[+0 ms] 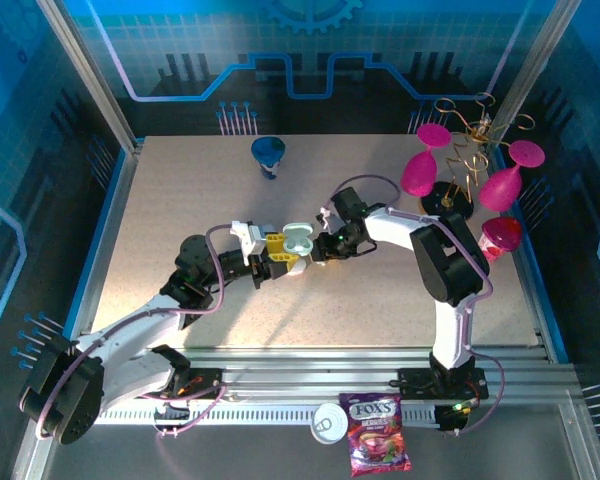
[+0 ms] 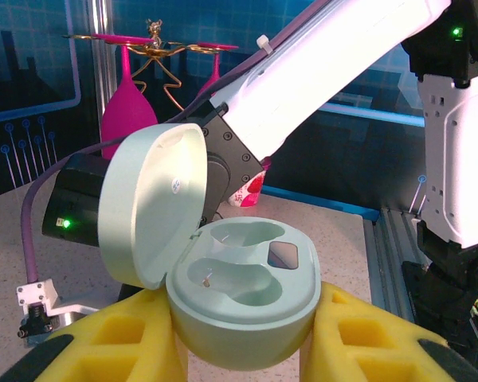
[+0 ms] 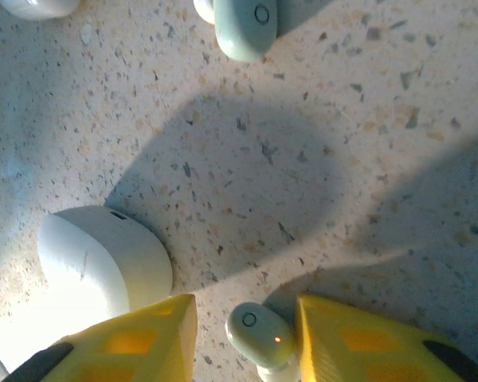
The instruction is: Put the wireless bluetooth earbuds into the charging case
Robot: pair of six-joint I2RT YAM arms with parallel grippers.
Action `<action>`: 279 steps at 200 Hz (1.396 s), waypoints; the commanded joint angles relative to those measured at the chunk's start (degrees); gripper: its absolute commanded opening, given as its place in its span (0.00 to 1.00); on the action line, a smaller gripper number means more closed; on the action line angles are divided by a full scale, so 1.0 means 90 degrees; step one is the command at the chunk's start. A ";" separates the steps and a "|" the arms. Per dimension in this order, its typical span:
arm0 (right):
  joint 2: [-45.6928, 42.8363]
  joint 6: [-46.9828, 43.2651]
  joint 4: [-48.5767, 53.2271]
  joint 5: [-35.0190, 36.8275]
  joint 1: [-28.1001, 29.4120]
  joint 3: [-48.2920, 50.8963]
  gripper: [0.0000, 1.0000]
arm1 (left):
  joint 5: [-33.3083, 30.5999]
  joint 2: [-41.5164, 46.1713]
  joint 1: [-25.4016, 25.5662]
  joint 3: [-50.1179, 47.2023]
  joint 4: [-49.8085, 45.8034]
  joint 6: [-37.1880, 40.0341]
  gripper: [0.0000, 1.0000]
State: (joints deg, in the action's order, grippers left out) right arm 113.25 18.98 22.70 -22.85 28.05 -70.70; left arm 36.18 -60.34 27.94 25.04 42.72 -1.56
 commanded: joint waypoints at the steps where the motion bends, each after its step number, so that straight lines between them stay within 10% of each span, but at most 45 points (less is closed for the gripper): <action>1: -0.0194 -0.0107 0.0214 -0.0109 -0.0021 0.0120 0.34 | -0.0016 0.0024 -0.0041 0.0100 0.0169 -0.0070 0.31; 146: -0.0661 0.0193 -0.0051 0.0312 -0.0046 0.0545 0.21 | -0.0085 -0.0011 -0.0043 0.0052 0.0219 -0.0027 0.31; 279: -0.2269 0.3123 0.0632 0.6399 0.0765 0.1467 0.13 | -0.0026 -0.0242 -0.0041 0.0138 0.0386 -0.0038 0.31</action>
State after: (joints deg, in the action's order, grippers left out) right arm 92.82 38.46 22.52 22.65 32.99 -55.51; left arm 35.77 -61.95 27.94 25.02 43.55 -1.56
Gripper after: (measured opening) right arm 0.146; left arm 0.333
